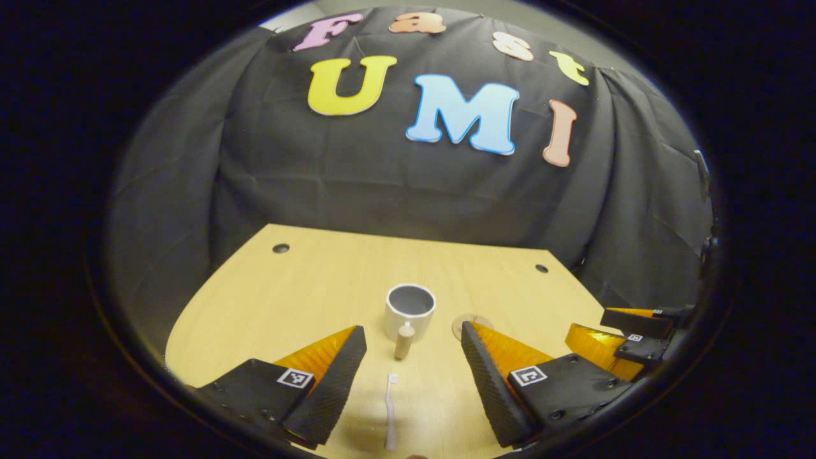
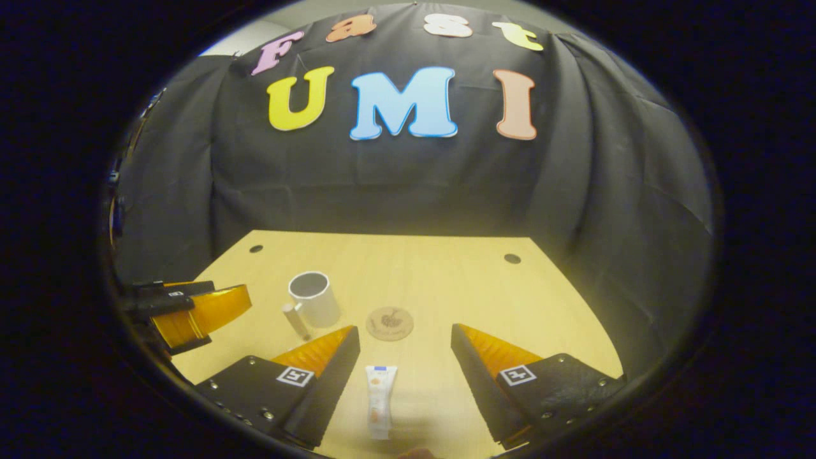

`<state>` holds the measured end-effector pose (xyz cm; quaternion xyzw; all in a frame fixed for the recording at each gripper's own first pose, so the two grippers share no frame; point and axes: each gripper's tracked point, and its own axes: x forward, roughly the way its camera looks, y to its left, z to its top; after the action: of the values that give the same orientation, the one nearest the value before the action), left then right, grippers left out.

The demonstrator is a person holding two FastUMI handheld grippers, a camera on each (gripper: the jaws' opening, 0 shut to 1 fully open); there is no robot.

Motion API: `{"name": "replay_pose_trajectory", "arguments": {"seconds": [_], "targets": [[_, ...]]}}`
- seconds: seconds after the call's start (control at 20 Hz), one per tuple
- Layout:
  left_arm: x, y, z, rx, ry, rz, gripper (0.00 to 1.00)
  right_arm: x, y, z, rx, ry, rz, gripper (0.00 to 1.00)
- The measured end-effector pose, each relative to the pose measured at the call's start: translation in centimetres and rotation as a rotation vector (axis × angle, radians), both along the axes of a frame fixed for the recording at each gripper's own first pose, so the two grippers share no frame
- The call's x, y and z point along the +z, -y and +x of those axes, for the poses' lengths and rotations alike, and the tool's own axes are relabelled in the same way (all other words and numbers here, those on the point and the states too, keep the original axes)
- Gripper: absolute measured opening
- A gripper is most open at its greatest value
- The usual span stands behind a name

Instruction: Put the toothbrush and toothpaste on the desktop into the cup, then pick up the cup and place it on the coaster on the desktop.

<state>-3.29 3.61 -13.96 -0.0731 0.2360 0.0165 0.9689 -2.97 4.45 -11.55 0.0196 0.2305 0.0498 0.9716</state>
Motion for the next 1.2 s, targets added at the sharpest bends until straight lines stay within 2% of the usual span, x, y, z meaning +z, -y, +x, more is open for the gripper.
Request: {"name": "replay_pose_trajectory", "arguments": {"seconds": [0.15, 0.3, 0.35, 0.4, 0.5, 0.55, 0.6, 0.65, 0.75, 0.85, 0.9, 1.15, 1.2], "targets": [[-3.2, 0.2, -0.6, -0.012, -0.128, -0.022, 1.00, -2.2, -0.9, -0.3, 0.031, -0.089, -0.002, 0.92], [-6.1, 0.7, -1.0, -0.027, -0.244, -0.043, 1.00, -4.2, -1.6, -1.0, 0.069, -0.181, 0.001, 0.90], [-6.8, 0.8, -0.9, -0.026, -0.282, -0.054, 0.96, -4.9, -1.8, -1.2, 0.077, -0.206, 0.002, 0.90], [-7.5, 0.7, -1.0, -0.025, -0.323, -0.058, 1.00, -5.3, -2.0, -1.5, 0.088, -0.233, 0.001, 0.90], [-9.4, 0.6, -1.4, -0.017, -0.402, -0.050, 1.00, -6.4, -2.3, -1.8, 0.105, -0.281, -0.001, 0.90], [-10.1, 0.4, -1.7, -0.014, -0.443, -0.047, 0.97, -7.2, -2.5, -2.0, 0.116, -0.310, -0.002, 0.90], [-11.0, 0.4, -2.0, -0.012, -0.492, -0.050, 1.00, -7.8, -2.6, -2.0, 0.121, -0.341, -0.003, 0.91], [-11.8, 0.5, -2.6, -0.014, -0.543, -0.053, 0.97, -8.8, -3.0, -1.9, 0.126, -0.373, 0.000, 0.92], [-12.6, 0.7, -3.2, -0.019, -0.604, -0.063, 0.99, -10.0, -3.2, -2.0, 0.130, -0.434, 0.008, 0.92], [-13.5, 0.7, -3.7, -0.023, -0.653, -0.066, 0.94, -11.2, -3.4, -2.1, 0.131, -0.491, 0.017, 0.92], [-14.3, 0.4, -3.8, -0.023, -0.677, -0.059, 1.00, -11.8, -3.4, -2.2, 0.132, -0.521, 0.019, 0.92], [-16.7, 0.6, -4.7, -0.035, -0.786, -0.056, 0.94, -14.3, -3.7, -2.7, 0.143, -0.654, 0.002, 0.92], [-16.9, 0.5, -4.9, -0.038, -0.808, -0.054, 1.00, -14.5, -3.9, -2.8, 0.149, -0.680, 0.009, 0.92]]}}
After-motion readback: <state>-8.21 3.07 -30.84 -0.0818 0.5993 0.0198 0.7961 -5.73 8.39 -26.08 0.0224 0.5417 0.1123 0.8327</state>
